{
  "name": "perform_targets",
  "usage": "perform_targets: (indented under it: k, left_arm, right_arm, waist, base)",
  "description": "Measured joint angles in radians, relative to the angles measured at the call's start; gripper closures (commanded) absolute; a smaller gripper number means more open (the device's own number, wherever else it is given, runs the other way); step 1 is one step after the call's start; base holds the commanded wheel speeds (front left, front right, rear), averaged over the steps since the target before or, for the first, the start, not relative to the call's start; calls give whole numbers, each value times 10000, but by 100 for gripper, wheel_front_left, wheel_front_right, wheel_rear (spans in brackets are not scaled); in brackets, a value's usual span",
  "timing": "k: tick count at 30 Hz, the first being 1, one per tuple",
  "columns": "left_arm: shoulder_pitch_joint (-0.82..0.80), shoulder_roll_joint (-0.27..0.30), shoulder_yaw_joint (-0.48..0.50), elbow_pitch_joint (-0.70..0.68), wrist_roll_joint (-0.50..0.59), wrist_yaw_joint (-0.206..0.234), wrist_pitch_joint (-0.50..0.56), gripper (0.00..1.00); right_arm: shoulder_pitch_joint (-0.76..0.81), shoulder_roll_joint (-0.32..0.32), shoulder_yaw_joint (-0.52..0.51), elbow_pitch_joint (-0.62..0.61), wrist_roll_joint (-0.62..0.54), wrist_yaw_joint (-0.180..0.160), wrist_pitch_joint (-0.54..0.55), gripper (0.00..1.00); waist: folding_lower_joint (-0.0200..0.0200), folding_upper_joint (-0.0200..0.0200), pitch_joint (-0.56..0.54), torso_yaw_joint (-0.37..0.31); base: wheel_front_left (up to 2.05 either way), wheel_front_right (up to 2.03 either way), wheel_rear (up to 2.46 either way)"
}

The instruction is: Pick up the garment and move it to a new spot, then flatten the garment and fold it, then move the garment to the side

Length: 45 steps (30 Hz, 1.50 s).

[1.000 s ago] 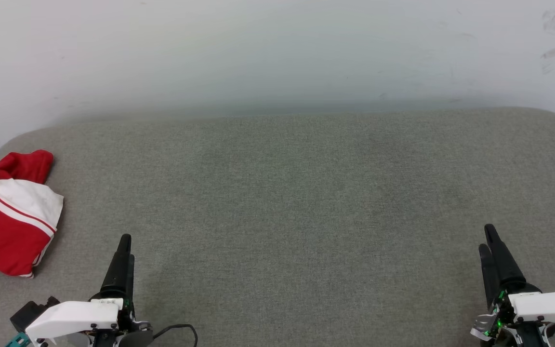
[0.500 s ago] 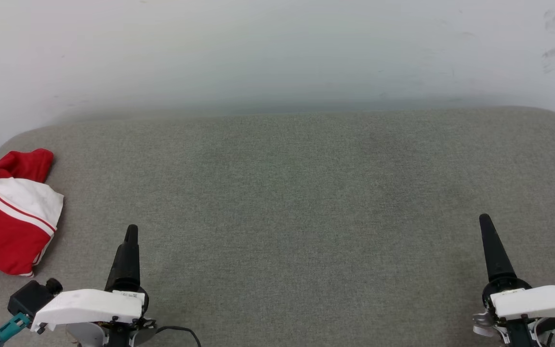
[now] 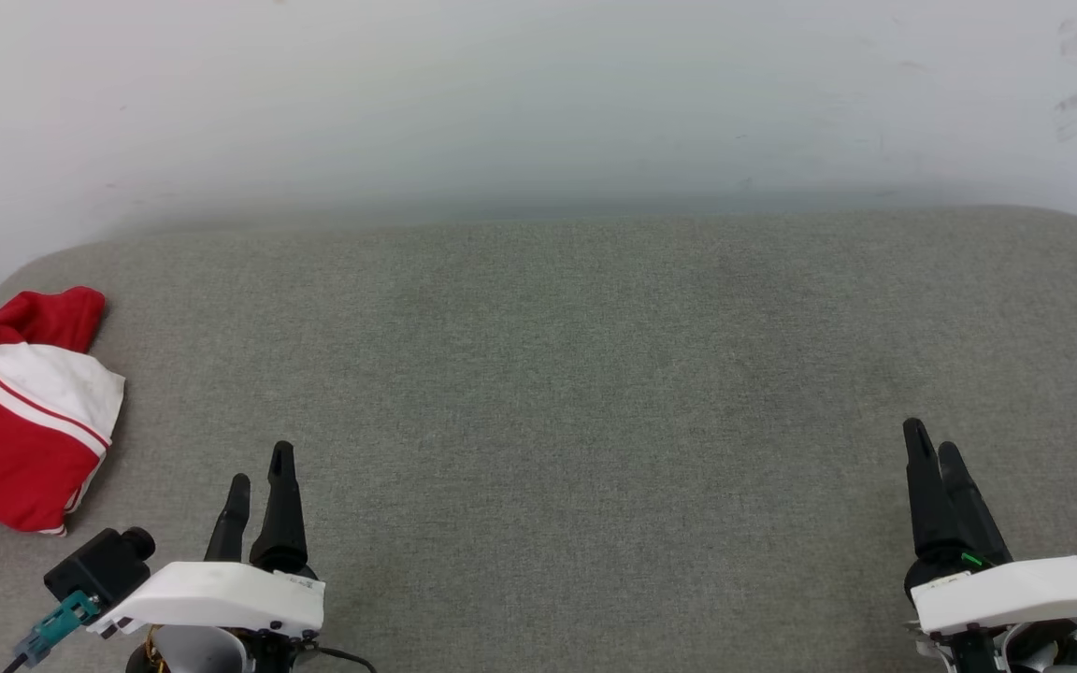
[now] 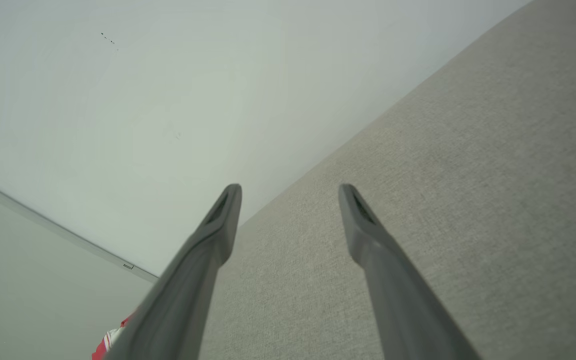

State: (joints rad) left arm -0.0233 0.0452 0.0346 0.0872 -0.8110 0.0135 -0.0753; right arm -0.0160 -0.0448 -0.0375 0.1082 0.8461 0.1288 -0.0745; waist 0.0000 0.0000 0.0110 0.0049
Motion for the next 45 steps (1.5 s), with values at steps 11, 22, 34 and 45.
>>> perform_targets:
  k: [11,22,34,45]
  left_arm:
    - [100,92,-370,-215,1647,232,-343,0]
    - [161,276,-794,-399,2886,366,-637,0]
    - [192,341,-1003,-573,4073,424,-955,0]
    - [310,345,-1118,-650,5045,376,-1195,0]
  right_arm:
    - [78,-2,173,-217,-1668,2,-322,0]
    - [226,-6,240,-466,-3024,2,-652,0]
    - [372,-10,326,-715,-4259,4,-940,0]
    - [467,-13,430,-899,-5149,4,-1198,0]
  waist:
    - [0,0,29,27]
    - [0,0,74,48]
    - [0,0,149,51]
    - [0,-1,148,60]
  base:
    - [0,0,0]
    - [0,0,0]
    - [0,0,0]
    - [0,0,0]
